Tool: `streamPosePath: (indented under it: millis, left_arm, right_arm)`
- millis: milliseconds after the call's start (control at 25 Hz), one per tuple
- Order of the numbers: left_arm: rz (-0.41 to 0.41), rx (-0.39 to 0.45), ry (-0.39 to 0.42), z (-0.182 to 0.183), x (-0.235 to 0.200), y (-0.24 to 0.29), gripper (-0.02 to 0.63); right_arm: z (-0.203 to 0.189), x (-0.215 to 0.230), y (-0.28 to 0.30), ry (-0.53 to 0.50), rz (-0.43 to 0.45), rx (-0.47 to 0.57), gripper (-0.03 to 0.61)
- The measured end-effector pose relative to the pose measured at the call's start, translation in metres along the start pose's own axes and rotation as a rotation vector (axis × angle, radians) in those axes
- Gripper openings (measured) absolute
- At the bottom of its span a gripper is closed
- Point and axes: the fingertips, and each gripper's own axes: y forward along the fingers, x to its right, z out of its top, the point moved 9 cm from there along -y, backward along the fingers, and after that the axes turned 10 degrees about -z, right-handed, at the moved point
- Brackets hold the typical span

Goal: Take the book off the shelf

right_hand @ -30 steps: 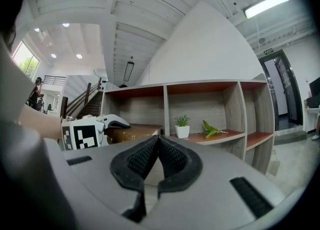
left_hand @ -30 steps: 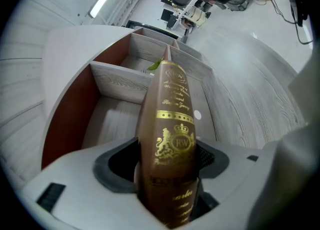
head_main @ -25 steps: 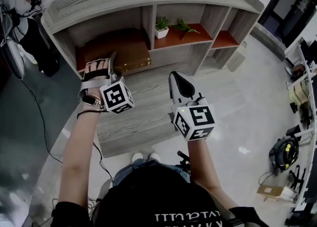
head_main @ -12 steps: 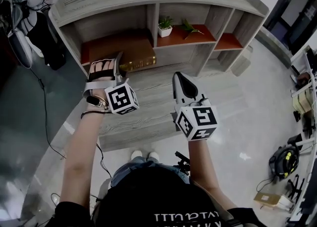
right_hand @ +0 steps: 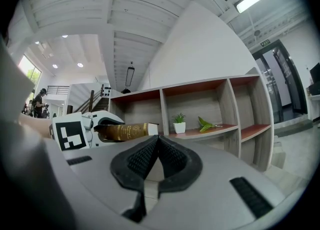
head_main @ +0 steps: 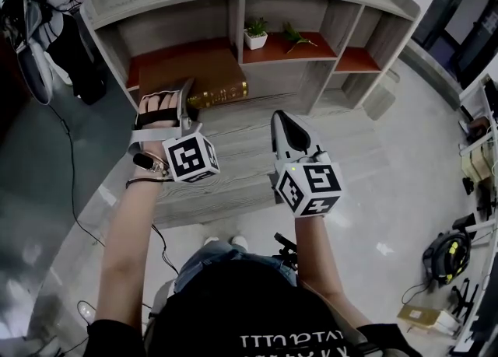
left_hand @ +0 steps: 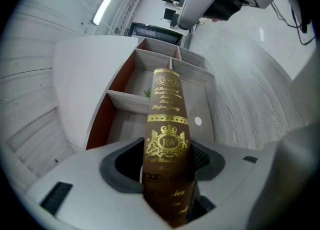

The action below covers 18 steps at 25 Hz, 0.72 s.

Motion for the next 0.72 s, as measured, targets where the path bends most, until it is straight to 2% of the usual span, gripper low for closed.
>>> streamPosePath:
  millis: [480, 720]
  left_arm:
    - [-0.015, 0.055, -0.078, -0.002, 0.010, -0.021, 0.230]
    - [-0.031, 0.084, -0.149, -0.013, 0.012, -0.032, 0.229]
  right_arm:
    - [0.006, -0.017, -0.006, 0.000, -0.009, 0.028, 0.015]
    - [0.010, -0.029, -0.018, -0.003, -0.042, 0.026, 0.015]
